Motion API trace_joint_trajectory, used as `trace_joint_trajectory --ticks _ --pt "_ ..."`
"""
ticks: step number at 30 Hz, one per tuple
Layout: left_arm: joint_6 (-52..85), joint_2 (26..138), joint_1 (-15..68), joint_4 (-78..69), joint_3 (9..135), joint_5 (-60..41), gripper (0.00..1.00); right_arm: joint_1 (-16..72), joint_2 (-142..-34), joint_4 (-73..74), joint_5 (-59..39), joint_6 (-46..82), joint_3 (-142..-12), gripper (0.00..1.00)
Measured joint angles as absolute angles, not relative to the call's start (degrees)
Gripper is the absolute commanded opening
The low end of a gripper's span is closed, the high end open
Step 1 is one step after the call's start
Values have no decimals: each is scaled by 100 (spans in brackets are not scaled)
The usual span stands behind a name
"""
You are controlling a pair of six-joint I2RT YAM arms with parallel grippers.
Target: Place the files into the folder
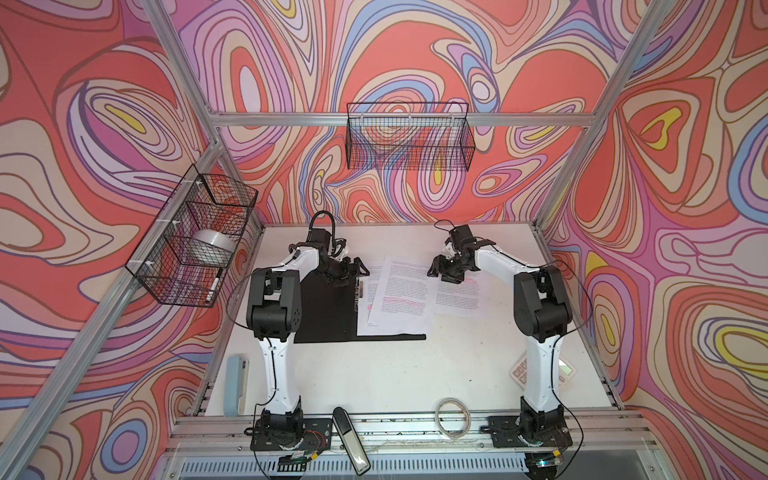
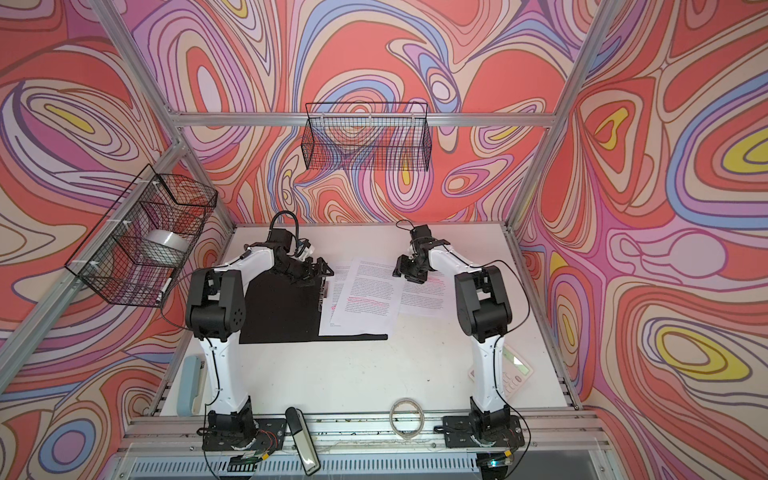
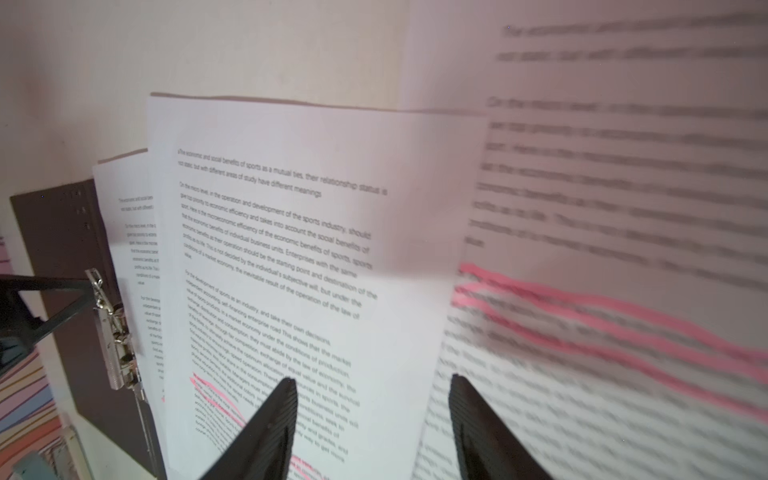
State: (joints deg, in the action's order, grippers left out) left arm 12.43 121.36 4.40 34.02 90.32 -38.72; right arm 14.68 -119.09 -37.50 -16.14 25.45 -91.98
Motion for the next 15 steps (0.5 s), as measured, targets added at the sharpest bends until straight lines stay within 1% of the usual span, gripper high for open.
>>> trace_joint_trajectory --ticks 4,7,10,15 --pt "1083 11686 440 3452 9050 -3721 100 1459 -10868 -4023 -781 2624 -8901 66" --pt "987 11391 440 3476 9148 -3697 100 1437 -10215 -3948 -701 2707 -8355 67" --pt "917 11281 443 3516 9299 -3706 100 1439 -10219 -3861 -893 2777 -8136 67" --pt "895 11288 491 3728 9362 -3745 100 1439 -10687 -3712 -1264 2812 -8154 66"
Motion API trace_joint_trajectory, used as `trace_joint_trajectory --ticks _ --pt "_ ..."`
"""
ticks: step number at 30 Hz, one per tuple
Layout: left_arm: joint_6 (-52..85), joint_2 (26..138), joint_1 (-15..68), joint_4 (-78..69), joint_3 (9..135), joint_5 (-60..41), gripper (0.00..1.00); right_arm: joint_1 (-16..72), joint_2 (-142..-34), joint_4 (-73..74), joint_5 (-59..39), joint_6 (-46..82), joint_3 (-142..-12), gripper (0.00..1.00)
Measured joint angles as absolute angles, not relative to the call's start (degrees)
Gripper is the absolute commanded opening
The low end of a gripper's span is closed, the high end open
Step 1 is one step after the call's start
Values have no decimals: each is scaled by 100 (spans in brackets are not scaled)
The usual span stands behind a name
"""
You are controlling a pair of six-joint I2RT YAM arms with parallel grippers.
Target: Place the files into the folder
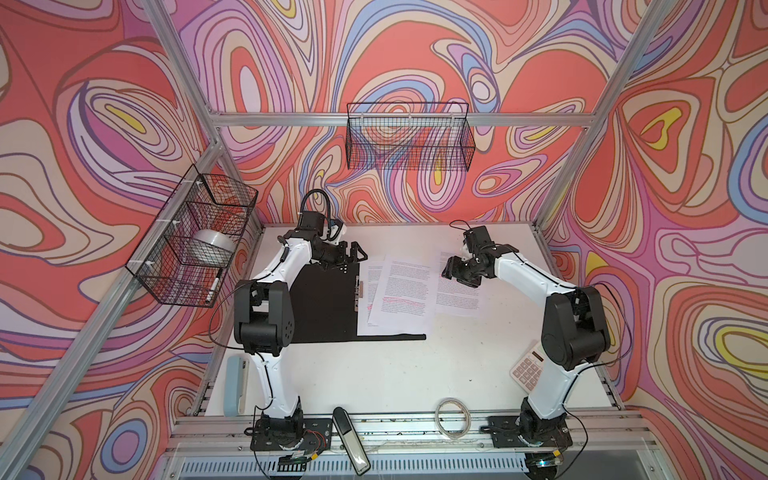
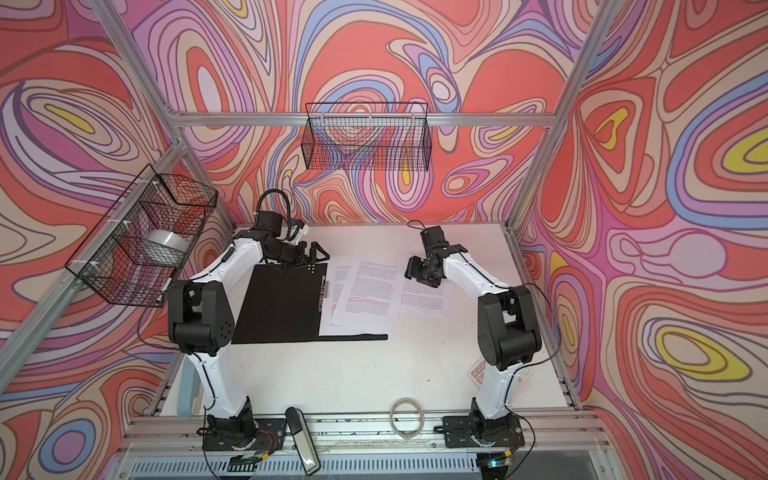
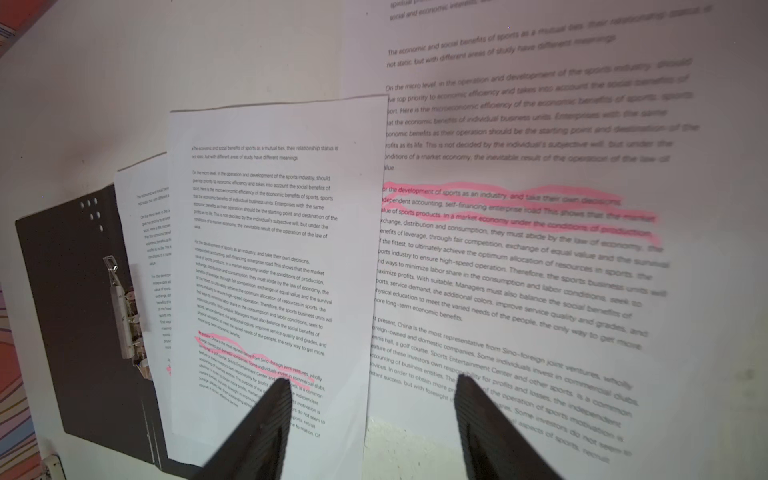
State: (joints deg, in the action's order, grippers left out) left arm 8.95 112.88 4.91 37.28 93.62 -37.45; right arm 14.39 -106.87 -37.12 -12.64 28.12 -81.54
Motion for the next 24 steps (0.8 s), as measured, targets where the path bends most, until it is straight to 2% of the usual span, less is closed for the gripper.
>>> trace_joint_trajectory --ticks 13,24 --pt "921 11306 637 3924 9070 -3568 100 1343 -12510 -3575 -1750 2655 -9679 66" --pt "991 11415 366 3815 8892 -3448 100 1315 -13069 -3717 -2108 2377 -10278 66"
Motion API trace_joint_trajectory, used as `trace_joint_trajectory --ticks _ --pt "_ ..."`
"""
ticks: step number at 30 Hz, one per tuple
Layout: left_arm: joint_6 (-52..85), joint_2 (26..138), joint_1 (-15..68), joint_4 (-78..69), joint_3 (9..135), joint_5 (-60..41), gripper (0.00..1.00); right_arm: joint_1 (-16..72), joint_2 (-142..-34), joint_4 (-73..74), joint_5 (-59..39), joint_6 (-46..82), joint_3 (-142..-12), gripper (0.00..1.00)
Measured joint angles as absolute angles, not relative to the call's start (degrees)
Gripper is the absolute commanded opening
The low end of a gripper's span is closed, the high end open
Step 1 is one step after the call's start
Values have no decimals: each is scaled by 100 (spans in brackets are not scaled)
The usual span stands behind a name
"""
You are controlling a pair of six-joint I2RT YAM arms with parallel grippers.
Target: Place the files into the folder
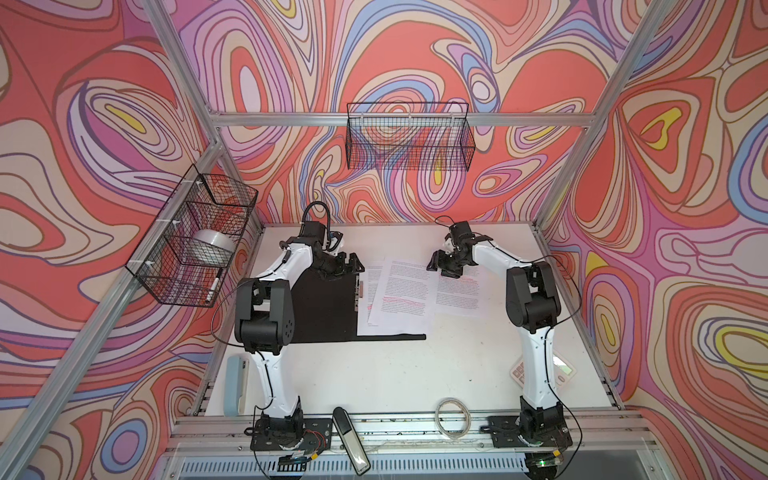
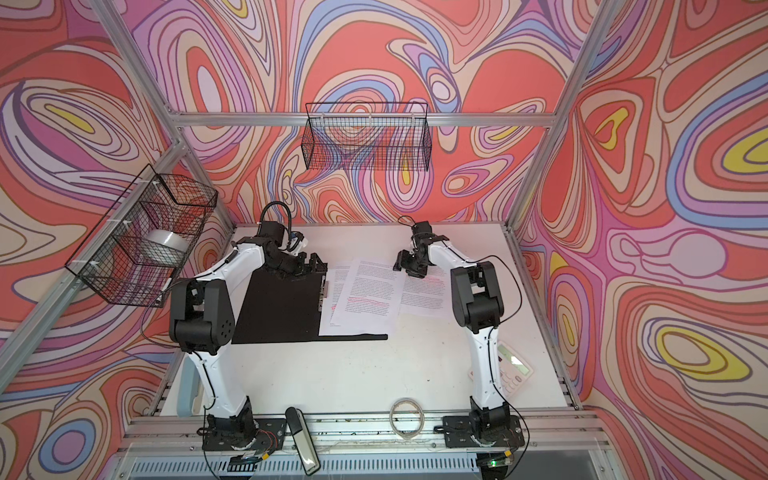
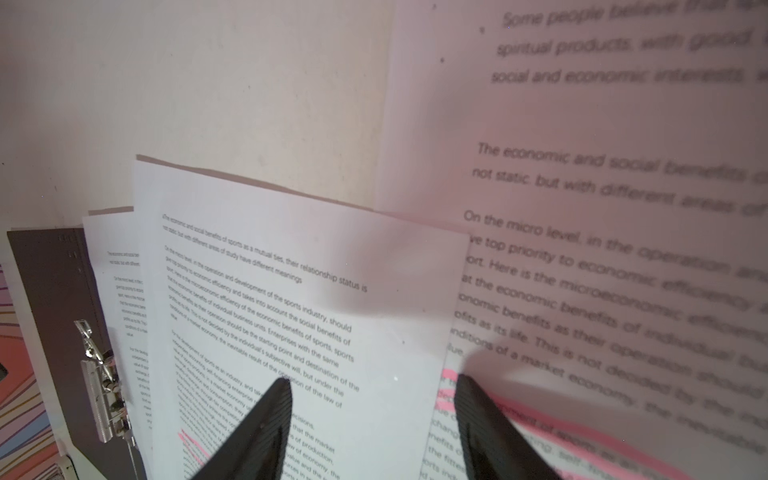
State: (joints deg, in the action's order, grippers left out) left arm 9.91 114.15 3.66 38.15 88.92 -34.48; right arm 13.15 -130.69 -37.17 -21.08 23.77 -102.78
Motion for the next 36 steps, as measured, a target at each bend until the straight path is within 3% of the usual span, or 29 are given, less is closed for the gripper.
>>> trace_joint_trajectory --ticks 36 --pt "1162 12457 187 3632 9172 -4466 100 1588 -13865 -4392 -3151 1566 -11526 66"
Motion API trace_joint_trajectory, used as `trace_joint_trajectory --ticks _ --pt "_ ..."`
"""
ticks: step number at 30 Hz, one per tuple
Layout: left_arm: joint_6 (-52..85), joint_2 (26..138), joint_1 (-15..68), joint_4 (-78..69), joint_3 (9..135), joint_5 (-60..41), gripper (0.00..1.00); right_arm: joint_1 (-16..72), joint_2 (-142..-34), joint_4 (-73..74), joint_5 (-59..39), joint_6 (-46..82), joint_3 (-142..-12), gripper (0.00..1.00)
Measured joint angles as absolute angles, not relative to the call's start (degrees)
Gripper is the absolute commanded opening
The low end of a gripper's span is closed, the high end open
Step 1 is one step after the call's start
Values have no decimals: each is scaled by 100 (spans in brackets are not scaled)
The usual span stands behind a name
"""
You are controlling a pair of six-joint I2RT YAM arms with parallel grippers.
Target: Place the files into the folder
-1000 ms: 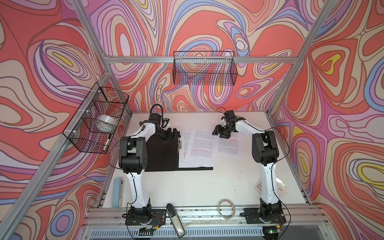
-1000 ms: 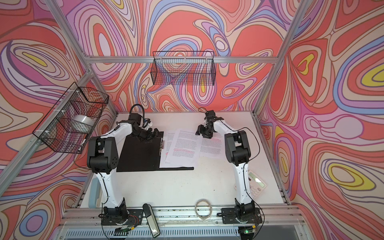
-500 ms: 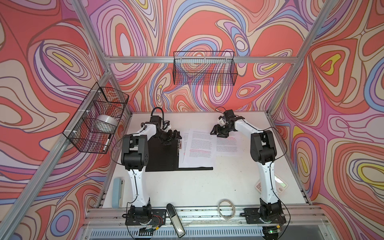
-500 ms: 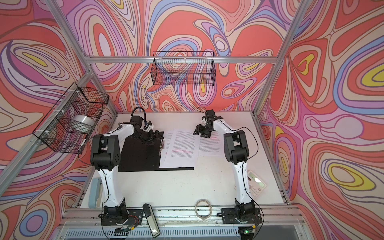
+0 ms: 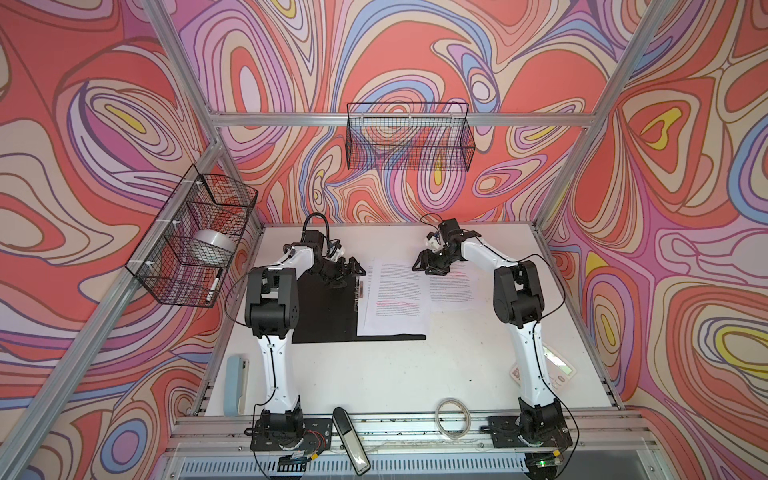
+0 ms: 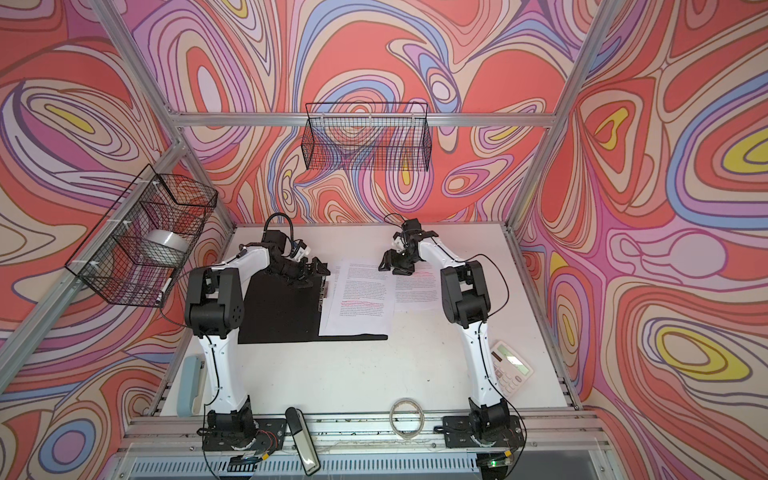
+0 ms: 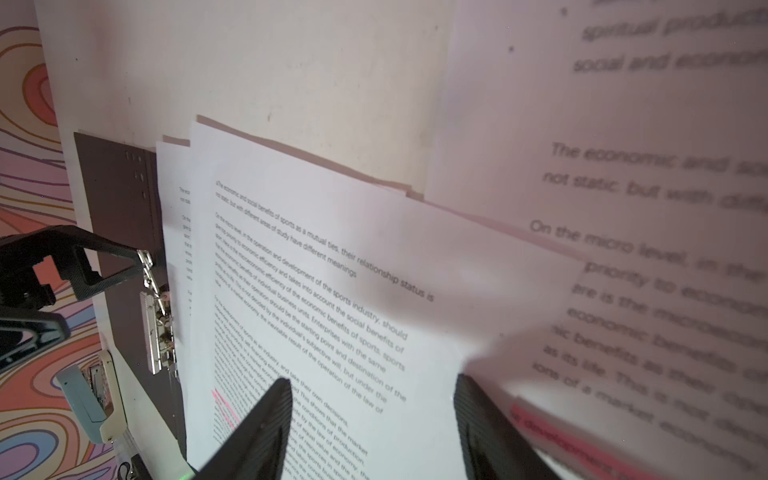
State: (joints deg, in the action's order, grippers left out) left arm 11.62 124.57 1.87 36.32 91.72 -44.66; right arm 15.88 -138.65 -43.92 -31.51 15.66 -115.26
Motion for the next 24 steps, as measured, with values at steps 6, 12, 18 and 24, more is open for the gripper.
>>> trace_joint_trajectory --ticks 6,12,18,24 --pt "1160 12470 187 3629 9185 -4504 100 1730 -14018 -4506 -3247 1551 -11780 66" --pt "1160 12475 187 3632 9188 -4506 100 1802 -14042 -4497 -3170 1579 -11828 67" --pt "1160 12475 189 3634 9190 -4506 100 1802 -13550 -4383 -2403 1772 -11236 68" --pt "1092 12468 193 3649 9190 -4493 100 1544 -12543 -3975 -1990 2036 -10038 68"
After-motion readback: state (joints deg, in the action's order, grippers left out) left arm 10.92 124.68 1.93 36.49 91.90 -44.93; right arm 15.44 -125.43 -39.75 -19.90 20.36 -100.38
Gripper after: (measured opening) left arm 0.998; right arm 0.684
